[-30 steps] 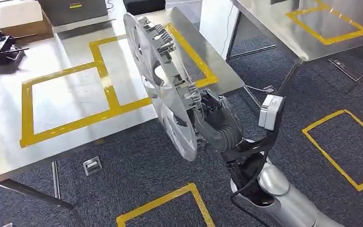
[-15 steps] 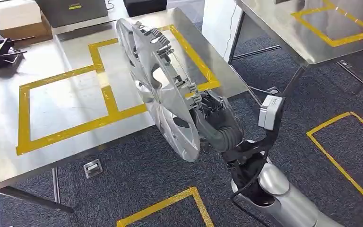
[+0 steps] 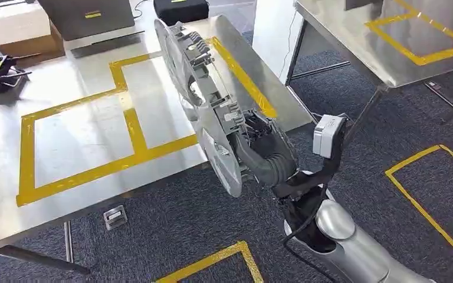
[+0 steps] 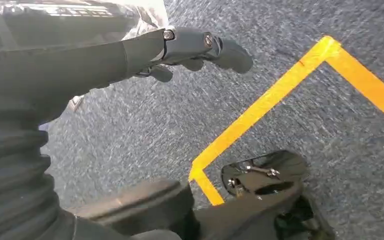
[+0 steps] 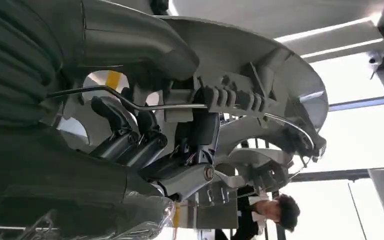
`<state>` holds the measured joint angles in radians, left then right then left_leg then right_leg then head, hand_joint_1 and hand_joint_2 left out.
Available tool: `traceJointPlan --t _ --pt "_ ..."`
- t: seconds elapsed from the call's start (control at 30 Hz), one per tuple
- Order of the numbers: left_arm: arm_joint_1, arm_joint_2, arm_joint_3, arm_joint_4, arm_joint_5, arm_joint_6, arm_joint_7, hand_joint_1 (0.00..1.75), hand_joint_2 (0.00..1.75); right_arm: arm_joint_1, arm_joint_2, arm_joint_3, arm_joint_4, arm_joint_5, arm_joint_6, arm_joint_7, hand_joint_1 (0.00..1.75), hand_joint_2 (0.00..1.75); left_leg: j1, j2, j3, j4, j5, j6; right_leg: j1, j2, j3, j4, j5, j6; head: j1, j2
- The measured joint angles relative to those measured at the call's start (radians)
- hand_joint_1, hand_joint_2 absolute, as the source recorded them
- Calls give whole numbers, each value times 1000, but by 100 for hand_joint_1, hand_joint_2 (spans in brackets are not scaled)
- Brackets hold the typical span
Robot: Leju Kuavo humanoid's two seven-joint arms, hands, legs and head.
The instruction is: Take the parts from the cabinet and place them on the table.
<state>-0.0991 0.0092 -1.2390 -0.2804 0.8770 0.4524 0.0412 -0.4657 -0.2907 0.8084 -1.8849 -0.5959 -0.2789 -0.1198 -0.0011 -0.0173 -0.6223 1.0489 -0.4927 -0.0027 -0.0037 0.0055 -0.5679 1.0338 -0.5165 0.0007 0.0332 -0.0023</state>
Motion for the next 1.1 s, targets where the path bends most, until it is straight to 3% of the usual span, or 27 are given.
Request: traceJointPlan --t 0.03,0.07,0.1,0.2,0.23,0.27,0.3,0.37,0.4,0.5,0.57,0.6,0.63,0.7,0.73,0.77,0.8,0.87,0.93,0.97,1.03,1.1 --pt "3 1 0 0 0 0 0 0 175 0 0 1 1 0 0 1 175 175 0 -1 0 -2 -1 5 0 0 3 -6 0 5 -2 0" --pt "4 3 0 0 0 0 0 0 175 0 0 2 2 0 0 1 175 175 11 -1 6 -15 2 14 0 0 0 -1 -9 11 -2 0" --pt "2 3 0 0 0 0 0 0 175 0 0 2 2 1 0 3 175 175 11 1 9 -16 2 16 0 0 -19 39 -28 15 2 0" --pt "-2 2 -2 0 0 0 0 0 175 -5 0 7 7 4 -1 5 175 175 10 1 16 -15 -9 23 -2 0 -154 269 -100 21 10 0" --pt "-2 3 -2 0 0 0 0 0 175 -5 0 9 10 5 -2 6 175 175 9 1 23 -15 -14 24 -2 0 -184 304 -94 21 10 0" --pt "-1 3 -2 0 0 0 0 0 175 -5 0 13 14 6 -3 8 175 175 8 1 32 -15 -21 25 -1 0 -192 299 -69 18 11 0" --pt "1 3 -2 0 0 0 0 0 175 -4 0 14 17 6 -4 8 175 175 7 -1 43 -15 -29 24 -1 0 -179 249 -16 14 11 0" --pt "2 2 -2 0 0 0 0 0 175 -5 0 14 19 6 -6 9 175 175 7 -4 68 -15 -46 20 5 0 -116 74 100 1 12 0" --pt "1 2 -2 0 0 0 0 0 175 -6 0 14 20 6 -6 8 175 175 5 -4 72 -16 -53 14 12 0 -97 54 89 -3 10 0" --pt "-3 -1 -3 -2 0 -1 0 0 175 -13 3 16 20 6 -6 8 175 175 7 -2 70 -18 -59 -1 16 2 -83 20 63 -13 10 0" --pt "-3 -2 -3 -2 -1 0 0 0 175 -11 3 16 21 6 -8 8 175 175 5 0 82 -25 -69 -11 6 2 -68 -3 63 -21 10 0" --pt "-3 -2 -3 -2 -1 0 0 0 175 -10 4 16 22 6 -8 9 175 175 5 1 74 -4 -80 -14 6 1 -55 -10 61 -24 9 0" --pt "-4 -2 -3 -2 -1 0 0 0 175 -12 5 16 24 6 -8 9 175 175 5 2 45 57 -107 -16 5 -1 -49 -13 59 -27 7 0" --pt "-5 -2 -3 -2 -1 0 0 0 175 -11 7 17 26 7 -8 8 175 175 6 2 -49 220 -159 -21 6 -3 -42 -12 49 -31 6 0" --pt "-3 -2 -3 -2 -1 0 0 0 175 -11 7 19 28 7 -8 8 175 175 6 2 -87 271 -162 -24 6 -3 -37 -11 44 -31 6 0" --pt "-1 -2 -3 -2 -1 0 0 0 175 -11 7 19 31 7 -9 8 175 175 7 2 -102 276 -142 -26 5 -2 -29 -10 39 -30 6 0" --pt "0 -2 -3 -2 -1 0 0 0 175 -10 7 20 33 7 -10 8 175 175 9 3 -95 237 -95 -27 5 -1 -19 -10 31 -29 5 0" --pt "1 -1 -3 -2 -1 1 -2 0 175 -9 8 21 35 7 -10 10 175 175 12 3 -34 69 27 -25 4 1 6 -6 12 -23 5 0" --pt "-3 -1 -3 -2 -1 2 -3 0 175 -15 9 22 37 8 -10 10 175 175 5 3 -13 21 25 -16 9 3 7 0 2 -12 1 0" --pt "-3 -1 -3 -2 -2 2 -3 0 175 -15 10 22 38 8 -10 10 175 175 4 3 1 1 4 -6 7 3 0 -1 4 -7 2 0" --pt "1 0 -3 -2 -1 3 -3 0 175 -14 10 23 40 8 -9 10 175 175 3 1 -2 -2 -2 3 6 1 -2 -6 4 1 2 0" --pt "2 0 -4 -3 -1 5 -3 0 175 -14 10 22 41 8 -9 10 175 175 12 1 7 -10 -3 14 6 1 -10 20 -14 14 3 0"
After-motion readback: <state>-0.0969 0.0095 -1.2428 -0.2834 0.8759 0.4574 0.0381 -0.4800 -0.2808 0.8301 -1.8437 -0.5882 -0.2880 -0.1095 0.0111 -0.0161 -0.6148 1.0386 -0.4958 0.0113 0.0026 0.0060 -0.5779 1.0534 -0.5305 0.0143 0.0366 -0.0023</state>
